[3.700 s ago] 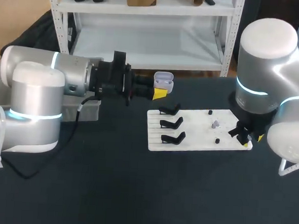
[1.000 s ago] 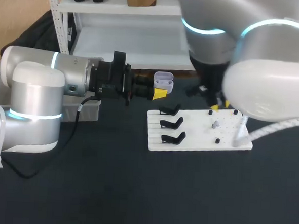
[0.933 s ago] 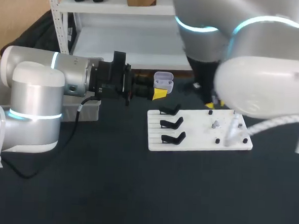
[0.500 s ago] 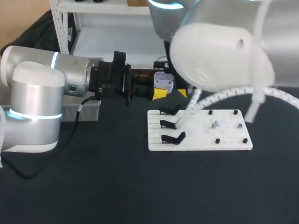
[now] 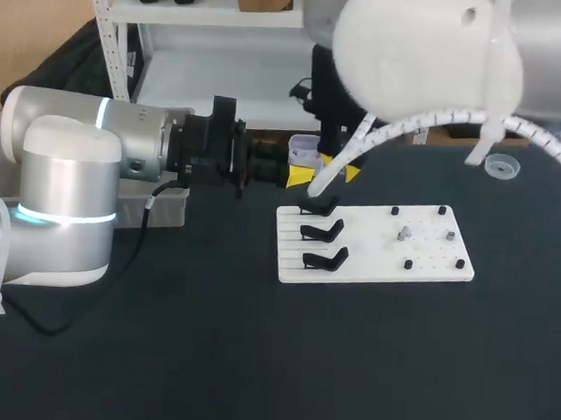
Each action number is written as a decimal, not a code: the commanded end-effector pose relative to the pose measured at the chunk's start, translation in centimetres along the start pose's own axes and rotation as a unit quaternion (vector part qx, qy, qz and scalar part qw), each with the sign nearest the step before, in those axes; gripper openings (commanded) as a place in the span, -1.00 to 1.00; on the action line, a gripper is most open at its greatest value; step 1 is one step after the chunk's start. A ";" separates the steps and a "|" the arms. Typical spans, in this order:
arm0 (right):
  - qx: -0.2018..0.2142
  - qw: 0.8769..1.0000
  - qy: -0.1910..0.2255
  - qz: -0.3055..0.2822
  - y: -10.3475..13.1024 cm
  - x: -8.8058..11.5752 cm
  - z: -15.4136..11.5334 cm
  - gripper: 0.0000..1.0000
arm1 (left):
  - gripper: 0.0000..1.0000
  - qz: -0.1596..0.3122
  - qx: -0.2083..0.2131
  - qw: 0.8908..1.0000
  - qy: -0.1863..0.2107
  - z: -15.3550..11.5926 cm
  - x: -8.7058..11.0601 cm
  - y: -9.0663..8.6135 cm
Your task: Pick up each earbud case from the left stands, insert the matching earbuds, close the lid, and place the case in the box.
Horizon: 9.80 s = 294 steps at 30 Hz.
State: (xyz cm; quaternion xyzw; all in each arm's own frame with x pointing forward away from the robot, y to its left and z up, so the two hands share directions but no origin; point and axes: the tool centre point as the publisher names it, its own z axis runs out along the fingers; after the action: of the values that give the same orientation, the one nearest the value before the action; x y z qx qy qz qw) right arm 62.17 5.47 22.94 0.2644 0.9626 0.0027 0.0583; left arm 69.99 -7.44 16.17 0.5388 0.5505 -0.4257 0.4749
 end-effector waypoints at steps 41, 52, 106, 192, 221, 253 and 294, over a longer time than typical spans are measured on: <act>0.037 0.973 0.036 0.224 2.4 -1.7 -1.0 -1.00 | -1.00 0.001 -0.003 1.000 -0.001 0.0 0.0 -0.2; 0.013 0.962 0.023 0.270 4.4 -2.0 -0.8 -1.00 | -1.00 0.001 -0.003 1.000 -0.001 0.0 0.0 -0.2; -0.032 0.965 0.033 0.260 6.8 -3.8 2.2 -1.00 | -1.00 0.001 -0.003 1.000 -0.001 0.0 0.0 -0.2; -0.127 0.989 -0.034 0.069 0.1 -2.6 -1.6 0.14 | -1.00 0.001 -0.003 1.000 -0.001 0.0 0.0 -0.2; -0.135 0.990 -0.030 -0.035 -5.3 -4.9 -1.4 1.00 | -1.00 0.001 -0.003 1.000 -0.001 0.0 0.0 -0.2; -0.181 0.966 -0.127 -0.131 -9.7 -8.0 8.6 1.00 | -1.00 0.001 -0.003 1.000 -0.001 0.0 0.0 -0.2; -0.146 0.962 -0.040 -0.228 -7.0 -11.2 18.9 1.00 | -1.00 0.001 -0.003 1.000 -0.001 0.0 0.0 -0.2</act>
State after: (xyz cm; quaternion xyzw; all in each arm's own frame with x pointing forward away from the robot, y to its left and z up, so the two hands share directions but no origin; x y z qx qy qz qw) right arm 69.58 -6.90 5.20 0.0290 0.9812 0.1187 0.1491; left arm 69.97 -7.43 16.16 0.5385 0.5504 -0.4256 0.4753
